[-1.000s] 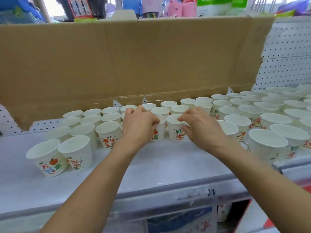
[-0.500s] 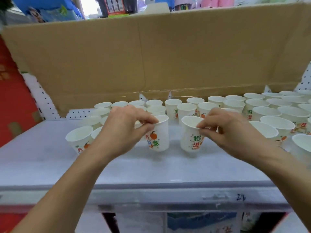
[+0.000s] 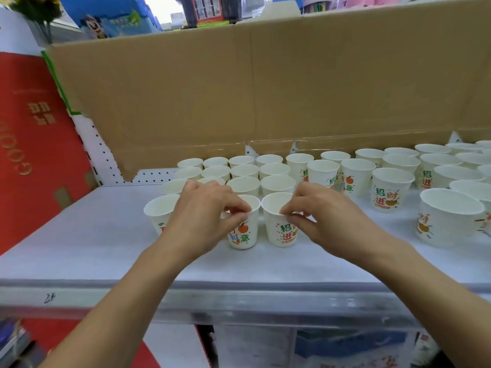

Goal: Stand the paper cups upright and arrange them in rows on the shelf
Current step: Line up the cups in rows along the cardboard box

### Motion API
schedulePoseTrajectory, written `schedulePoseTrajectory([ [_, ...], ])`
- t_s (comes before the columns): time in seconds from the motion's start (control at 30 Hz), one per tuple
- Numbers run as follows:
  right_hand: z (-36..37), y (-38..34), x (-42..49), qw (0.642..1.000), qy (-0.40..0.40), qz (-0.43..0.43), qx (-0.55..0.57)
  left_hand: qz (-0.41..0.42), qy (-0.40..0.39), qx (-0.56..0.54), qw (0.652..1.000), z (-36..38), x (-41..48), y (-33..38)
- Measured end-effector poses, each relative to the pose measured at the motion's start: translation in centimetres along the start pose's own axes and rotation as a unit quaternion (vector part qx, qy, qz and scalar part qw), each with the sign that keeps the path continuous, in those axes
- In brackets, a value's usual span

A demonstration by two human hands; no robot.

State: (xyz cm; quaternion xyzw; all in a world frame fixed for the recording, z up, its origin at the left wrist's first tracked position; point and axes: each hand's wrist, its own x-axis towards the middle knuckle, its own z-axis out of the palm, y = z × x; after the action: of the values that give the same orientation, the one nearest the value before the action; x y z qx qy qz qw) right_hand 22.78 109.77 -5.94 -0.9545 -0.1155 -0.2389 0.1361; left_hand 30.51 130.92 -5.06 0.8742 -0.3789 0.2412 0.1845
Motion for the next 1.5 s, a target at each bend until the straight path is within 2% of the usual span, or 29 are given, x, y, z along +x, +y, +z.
schedulePoseTrajectory([
  [0.4,0.8,-0.5,0.4,0.996,0.029,-0.026,-0.075,0.012,-0.004,0.017,1.0,0.8,0.5,-0.2],
  [0.5,0.3,-0.3,-0.3,0.996,0.037,-0.027,-0.08,0.029,0.002,-0.022,0.999,0.5,0.3,-0.6],
  [0.67,-2.1,1.2,-0.4,0.998,0.043,0.044,-0.032,0.036,-0.059,-0.139,0.988,-1.1,2.1,-1.6],
  [0.77,-3.8,3.7,0.6,0.994,0.046,0.092,-0.044,0.051,-0.106,-0.153,0.981,-1.9,5.3,-2.2],
  [0.83,-4.6,5.6,1.7,0.992,0.007,0.106,-0.068,0.051,-0.124,-0.153,0.979,-1.8,8.1,-2.4],
  [0.9,-5.2,7.2,3.2,0.988,-0.064,0.108,-0.092,0.05,-0.152,-0.15,0.976,-1.1,10.8,-2.2],
  [1.0,-5.5,9.2,5.9,0.976,-0.137,0.082,-0.151,0.079,-0.219,-0.152,0.961,1.5,13.8,-0.7],
  [1.1,-5.4,11.1,8.1,0.962,-0.188,0.049,-0.192,0.132,-0.29,-0.076,0.945,4.6,15.5,0.9],
  [1.17,-5.0,12.4,8.9,0.953,-0.219,0.026,-0.208,0.132,-0.318,-0.021,0.939,6.1,16.3,0.9],
  [1.27,-4.8,14.0,9.2,0.952,-0.236,0.007,-0.192,0.075,-0.349,-0.018,0.934,7.0,16.5,0.4],
  [1.4,-4.4,15.4,9.2,0.961,-0.216,-0.045,-0.17,0.061,-0.331,-0.017,0.941,6.6,16.0,0.1],
  [1.5,-4.1,15.8,9.4,0.967,-0.207,-0.05,-0.141,0.037,-0.317,-0.04,0.947,5.3,16.3,-0.1],
])
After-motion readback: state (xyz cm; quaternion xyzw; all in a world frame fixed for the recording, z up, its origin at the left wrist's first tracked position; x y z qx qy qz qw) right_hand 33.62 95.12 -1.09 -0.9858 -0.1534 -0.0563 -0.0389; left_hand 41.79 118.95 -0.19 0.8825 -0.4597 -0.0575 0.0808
